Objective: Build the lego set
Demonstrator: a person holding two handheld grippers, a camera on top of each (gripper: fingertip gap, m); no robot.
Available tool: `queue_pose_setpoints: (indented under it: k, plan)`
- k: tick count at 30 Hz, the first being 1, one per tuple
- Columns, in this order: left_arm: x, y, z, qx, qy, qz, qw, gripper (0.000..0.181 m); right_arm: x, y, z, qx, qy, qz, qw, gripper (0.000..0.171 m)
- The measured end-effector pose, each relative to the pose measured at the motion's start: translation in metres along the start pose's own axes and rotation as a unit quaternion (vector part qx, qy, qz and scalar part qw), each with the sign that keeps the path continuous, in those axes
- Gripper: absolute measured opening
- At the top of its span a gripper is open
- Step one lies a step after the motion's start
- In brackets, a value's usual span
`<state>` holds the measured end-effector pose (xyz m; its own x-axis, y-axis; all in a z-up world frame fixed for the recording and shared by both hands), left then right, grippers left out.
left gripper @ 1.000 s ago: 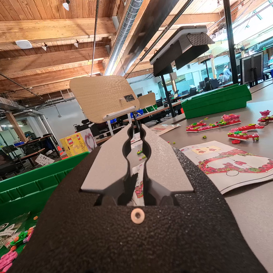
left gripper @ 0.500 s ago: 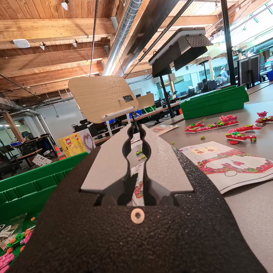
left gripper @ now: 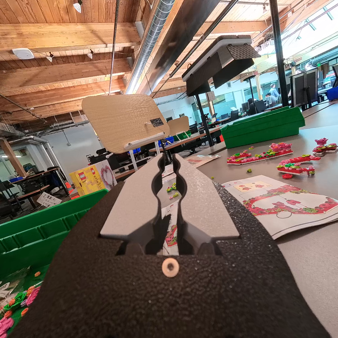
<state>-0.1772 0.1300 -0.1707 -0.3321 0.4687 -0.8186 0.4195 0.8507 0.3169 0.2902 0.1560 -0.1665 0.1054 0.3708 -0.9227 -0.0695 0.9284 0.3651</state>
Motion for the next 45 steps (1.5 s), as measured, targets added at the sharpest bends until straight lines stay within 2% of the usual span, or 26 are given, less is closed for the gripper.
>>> queue_pose_setpoints:
  k: [3, 7, 12, 15, 17, 21, 26, 30, 35, 39, 42, 45]
  plan:
    - [0.0, 0.0, 0.0, 0.0, -0.002, -0.005, 1.0, 0.004, -0.001, 0.001, 0.001, 0.012, 0.056, -0.001, 0.998, 0.0]
    - [0.001, 0.001, 0.0, 0.002, -0.006, -0.014, 1.0, 0.004, 0.004, 0.016, 0.003, -0.004, 0.042, -0.021, 0.999, 0.006]
    - [0.002, 0.002, 0.001, 0.005, -0.005, -0.016, 1.0, 0.003, 0.028, 0.063, 0.034, -0.046, 0.012, -0.087, 0.995, 0.009]
    - [0.002, 0.003, 0.003, 0.008, 0.003, -0.018, 1.0, 0.003, 0.054, 0.101, 0.054, -0.074, 0.03, -0.152, 0.985, 0.012]
    - [0.002, 0.005, 0.004, 0.011, 0.013, -0.02, 1.0, 0.003, 0.071, 0.127, 0.058, -0.119, 0.056, -0.21, 0.969, 0.014]
    - [0.003, 0.008, 0.008, 0.018, 0.031, -0.025, 0.999, 0.003, 0.098, 0.173, 0.053, -0.203, 0.08, -0.344, 0.913, 0.029]
    - [0.005, 0.01, 0.009, 0.02, 0.048, -0.031, 0.998, 0.003, 0.126, 0.219, 0.044, -0.238, 0.118, -0.47, 0.842, 0.035]
    - [0.008, 0.012, 0.008, 0.017, 0.05, -0.04, 0.998, 0.003, 0.142, 0.241, 0.039, -0.237, 0.143, -0.52, 0.808, 0.03]
    - [0.008, 0.012, 0.006, 0.021, 0.036, -0.028, 0.999, 0.005, 0.147, 0.251, 0.036, -0.223, 0.141, -0.544, 0.797, 0.009]
    - [0.009, 0.012, 0.005, 0.023, 0.031, -0.029, 0.999, 0.004, 0.145, 0.25, 0.034, -0.237, 0.105, -0.541, 0.8, 0.009]
    - [0.009, 0.012, 0.006, 0.024, 0.03, -0.03, 0.999, 0.004, 0.128, 0.244, 0.034, -0.267, 0.046, -0.491, 0.828, 0.008]
    - [0.007, 0.012, 0.008, 0.03, 0.039, -0.027, 0.998, 0.004, 0.088, 0.228, 0.022, -0.342, -0.001, -0.38, 0.859, 0.008]
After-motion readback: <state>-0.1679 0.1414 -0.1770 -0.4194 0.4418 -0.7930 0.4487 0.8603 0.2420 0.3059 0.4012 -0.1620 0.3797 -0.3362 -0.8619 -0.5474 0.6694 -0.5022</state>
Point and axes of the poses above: each gripper's, where its closed fingertips meet, y out along the fingers, x out of its underside, z = x × y across the jaws, the point moved 10 cm from there along -y, back along the fingers, and after that the axes turned 11 degrees about y, right-handed, at the moved point
